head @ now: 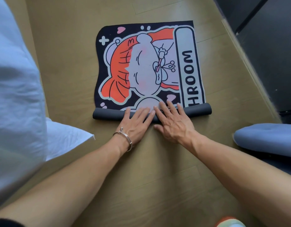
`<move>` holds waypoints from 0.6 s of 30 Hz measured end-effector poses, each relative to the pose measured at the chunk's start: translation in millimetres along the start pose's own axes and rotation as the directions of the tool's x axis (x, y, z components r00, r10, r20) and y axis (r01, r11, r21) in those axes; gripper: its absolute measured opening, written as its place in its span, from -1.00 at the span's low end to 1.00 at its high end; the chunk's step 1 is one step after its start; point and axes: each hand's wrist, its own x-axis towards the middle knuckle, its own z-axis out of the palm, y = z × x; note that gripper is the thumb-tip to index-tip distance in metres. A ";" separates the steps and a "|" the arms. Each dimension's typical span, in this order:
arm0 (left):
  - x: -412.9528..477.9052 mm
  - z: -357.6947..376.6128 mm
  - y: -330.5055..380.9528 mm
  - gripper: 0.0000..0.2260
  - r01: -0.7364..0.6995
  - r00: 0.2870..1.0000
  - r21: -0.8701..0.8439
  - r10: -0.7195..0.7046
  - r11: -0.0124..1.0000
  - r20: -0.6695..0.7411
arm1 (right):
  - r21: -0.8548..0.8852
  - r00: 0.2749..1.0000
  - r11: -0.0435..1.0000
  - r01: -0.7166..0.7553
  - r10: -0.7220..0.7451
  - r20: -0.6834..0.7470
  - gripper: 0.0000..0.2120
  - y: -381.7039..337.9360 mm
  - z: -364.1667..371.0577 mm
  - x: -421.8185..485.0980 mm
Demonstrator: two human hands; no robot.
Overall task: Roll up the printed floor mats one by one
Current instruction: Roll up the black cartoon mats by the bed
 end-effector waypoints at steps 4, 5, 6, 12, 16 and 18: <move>2.7 -0.8 0.7 -0.47 0.016 1.000 0.036 -0.017 0.999 0.024 | 0.002 1.000 1.000 -0.024 0.024 -0.006 -0.32 -1.5 -5.1 4.6; 5.2 -2.1 1.9 -0.46 0.035 0.999 0.042 -0.036 0.999 0.028 | 0.016 0.999 1.000 -0.019 0.020 -0.026 -0.33 -0.5 -5.5 3.4; 8.0 -3.5 2.9 -0.46 0.055 0.998 0.050 -0.056 0.997 0.029 | 0.029 0.998 1.000 -0.010 0.012 -0.057 -0.35 2.4 -6.0 2.1; 20.4 -14.4 6.4 -0.42 0.167 0.985 0.002 -0.167 0.986 0.043 | -0.023 0.970 0.999 0.033 -0.037 -0.240 -0.65 18.4 -7.1 2.8; 19.1 -18.0 7.6 -0.39 0.150 0.988 -0.002 -0.150 0.989 0.029 | 0.021 0.977 0.998 0.053 -0.048 -0.207 -0.74 20.0 -12.6 0.4; 15.1 -15.8 9.5 -0.45 0.102 0.995 0.021 -0.103 0.995 0.006 | 0.040 0.987 0.997 0.065 -0.059 -0.151 -0.75 20.8 -13.5 -8.0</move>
